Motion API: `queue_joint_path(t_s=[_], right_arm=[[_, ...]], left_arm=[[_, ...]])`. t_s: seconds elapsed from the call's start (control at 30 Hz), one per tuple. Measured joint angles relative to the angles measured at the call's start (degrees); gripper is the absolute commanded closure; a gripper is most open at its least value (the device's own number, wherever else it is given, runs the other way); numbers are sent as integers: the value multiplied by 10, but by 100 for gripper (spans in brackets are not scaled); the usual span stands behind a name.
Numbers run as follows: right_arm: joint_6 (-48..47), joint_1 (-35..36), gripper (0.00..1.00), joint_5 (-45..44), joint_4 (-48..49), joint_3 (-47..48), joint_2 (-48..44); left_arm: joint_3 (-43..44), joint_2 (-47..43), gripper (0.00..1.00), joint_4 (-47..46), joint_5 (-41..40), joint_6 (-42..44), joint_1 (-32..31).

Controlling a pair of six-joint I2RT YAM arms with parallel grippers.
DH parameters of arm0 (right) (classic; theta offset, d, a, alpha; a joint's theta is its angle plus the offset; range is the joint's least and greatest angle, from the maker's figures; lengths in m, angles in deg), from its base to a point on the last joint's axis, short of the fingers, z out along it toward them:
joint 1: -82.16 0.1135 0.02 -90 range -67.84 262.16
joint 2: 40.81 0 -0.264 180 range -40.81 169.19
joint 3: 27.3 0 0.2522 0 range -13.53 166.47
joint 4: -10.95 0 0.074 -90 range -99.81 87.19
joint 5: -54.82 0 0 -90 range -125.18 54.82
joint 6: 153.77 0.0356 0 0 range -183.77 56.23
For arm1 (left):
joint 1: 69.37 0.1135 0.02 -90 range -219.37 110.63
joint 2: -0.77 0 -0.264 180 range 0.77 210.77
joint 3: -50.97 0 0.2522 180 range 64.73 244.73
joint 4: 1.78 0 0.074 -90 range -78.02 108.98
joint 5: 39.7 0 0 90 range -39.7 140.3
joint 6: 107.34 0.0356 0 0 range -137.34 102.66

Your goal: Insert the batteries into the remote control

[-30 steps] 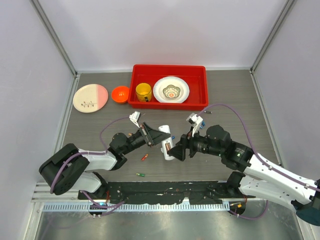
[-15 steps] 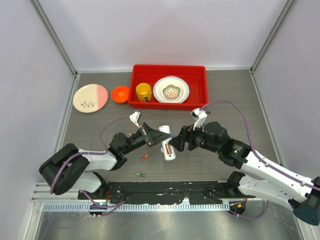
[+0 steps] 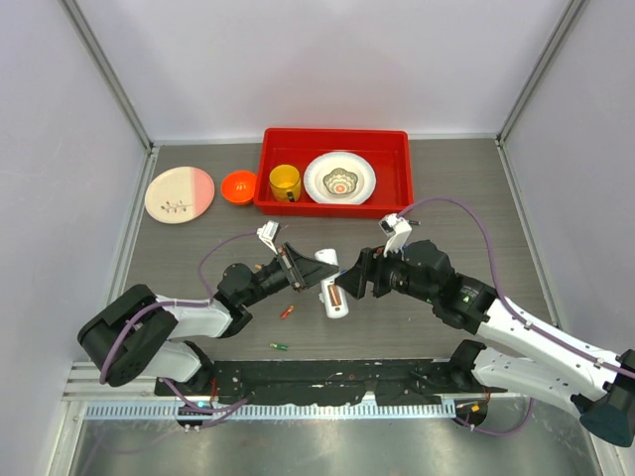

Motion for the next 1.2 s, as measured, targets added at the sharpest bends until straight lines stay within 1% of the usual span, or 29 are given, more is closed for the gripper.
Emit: queue_joint_path(t_s=[0.23, 0.67, 1.2], right_arm=[[10, -2, 26, 2, 2, 3, -9], [19, -2, 27, 53, 13, 3, 17], [25, -2, 28, 58, 16, 1, 28]], left_arm=[[0, 0, 100, 0, 0, 0, 0], [0, 0, 100, 0, 0, 0, 0], [0, 0, 100, 2, 5, 0, 0]])
